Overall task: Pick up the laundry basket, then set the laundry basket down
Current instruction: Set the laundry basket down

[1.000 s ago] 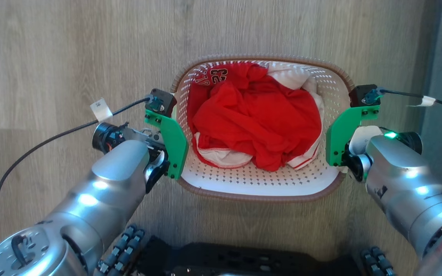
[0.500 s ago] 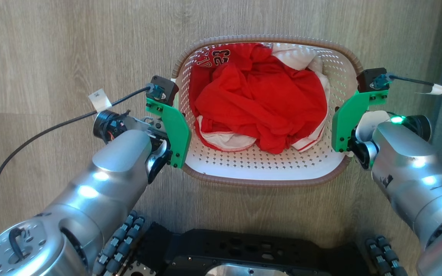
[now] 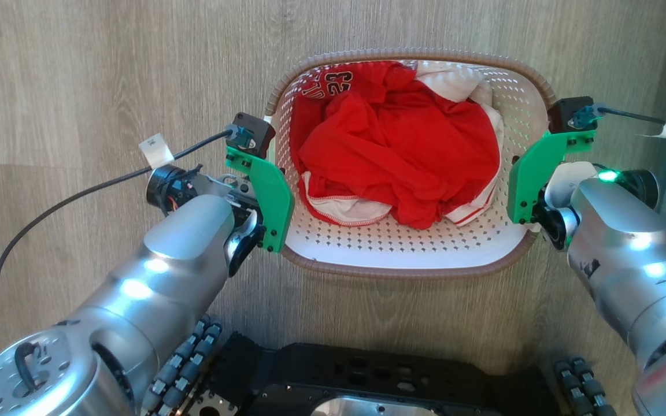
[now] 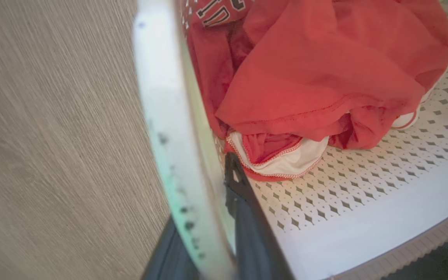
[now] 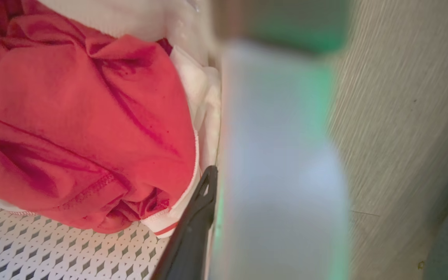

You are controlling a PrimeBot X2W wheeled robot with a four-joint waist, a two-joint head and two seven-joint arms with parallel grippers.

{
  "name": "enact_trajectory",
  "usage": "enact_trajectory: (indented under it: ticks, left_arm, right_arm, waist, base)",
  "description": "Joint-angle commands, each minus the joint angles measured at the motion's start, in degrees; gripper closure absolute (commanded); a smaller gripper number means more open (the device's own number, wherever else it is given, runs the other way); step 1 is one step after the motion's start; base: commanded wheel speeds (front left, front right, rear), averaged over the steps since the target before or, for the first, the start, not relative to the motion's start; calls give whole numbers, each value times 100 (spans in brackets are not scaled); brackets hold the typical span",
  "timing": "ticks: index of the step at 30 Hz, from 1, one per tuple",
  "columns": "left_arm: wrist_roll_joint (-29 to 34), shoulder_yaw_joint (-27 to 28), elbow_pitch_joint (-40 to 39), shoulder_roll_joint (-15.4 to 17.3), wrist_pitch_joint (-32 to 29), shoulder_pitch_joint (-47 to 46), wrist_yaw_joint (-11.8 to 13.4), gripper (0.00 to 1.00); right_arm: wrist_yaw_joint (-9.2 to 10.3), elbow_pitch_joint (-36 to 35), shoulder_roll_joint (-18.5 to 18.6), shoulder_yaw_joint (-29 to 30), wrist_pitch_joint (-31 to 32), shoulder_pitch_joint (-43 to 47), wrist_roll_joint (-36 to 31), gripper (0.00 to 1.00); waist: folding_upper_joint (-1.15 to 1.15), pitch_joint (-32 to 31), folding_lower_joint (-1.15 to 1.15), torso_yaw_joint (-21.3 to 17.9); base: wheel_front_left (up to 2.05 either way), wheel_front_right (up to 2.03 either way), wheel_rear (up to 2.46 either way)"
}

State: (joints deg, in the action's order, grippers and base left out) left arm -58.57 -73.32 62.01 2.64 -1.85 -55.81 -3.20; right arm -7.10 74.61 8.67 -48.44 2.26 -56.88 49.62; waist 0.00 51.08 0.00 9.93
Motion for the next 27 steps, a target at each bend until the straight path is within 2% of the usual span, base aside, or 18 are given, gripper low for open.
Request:
enact_trajectory:
  ticks: [1, 2, 3, 10, 16, 27]
  left_arm:
    - [26, -3, -129, 24, 82, 24, 17, 72]
    - [-8, -3, -120, 24, 73, 28, 69, 19]
    - [-36, -3, -112, 24, 55, 34, 115, 0]
    - [-101, -3, -105, 24, -60, 75, 261, 0]
    - [-37, -4, -66, 24, -36, 155, 282, 0]
    - [108, -4, 132, 24, -78, 561, 307, 0]
  right_arm:
    - [-39, -66, -68, -36, 57, 371, -149, 81]
    - [-39, -66, -63, 22, 104, 389, -202, 4]
    - [-39, -66, -65, 79, 133, 402, -259, 0]
    - [-39, -66, -84, 515, 192, 489, -675, 0]
    - [-39, -66, -154, 905, 303, 596, -1055, 0]
    - [-39, -66, -391, 1505, 536, 1020, -1568, 0]
  waist:
    - [0, -14, 0, 1]
    - [0, -23, 0, 1]
    - [0, -33, 0, 1]
    - [0, -152, 0, 9]
    - [0, -374, 0, 16]
    - [0, -1349, 0, -43]
  base:
    - [0, 0, 0]
    - [0, 0, 0]
    - [0, 0, 0]
    - [0, 0, 0]
    - [0, 0, 0]
    - [0, 0, 0]
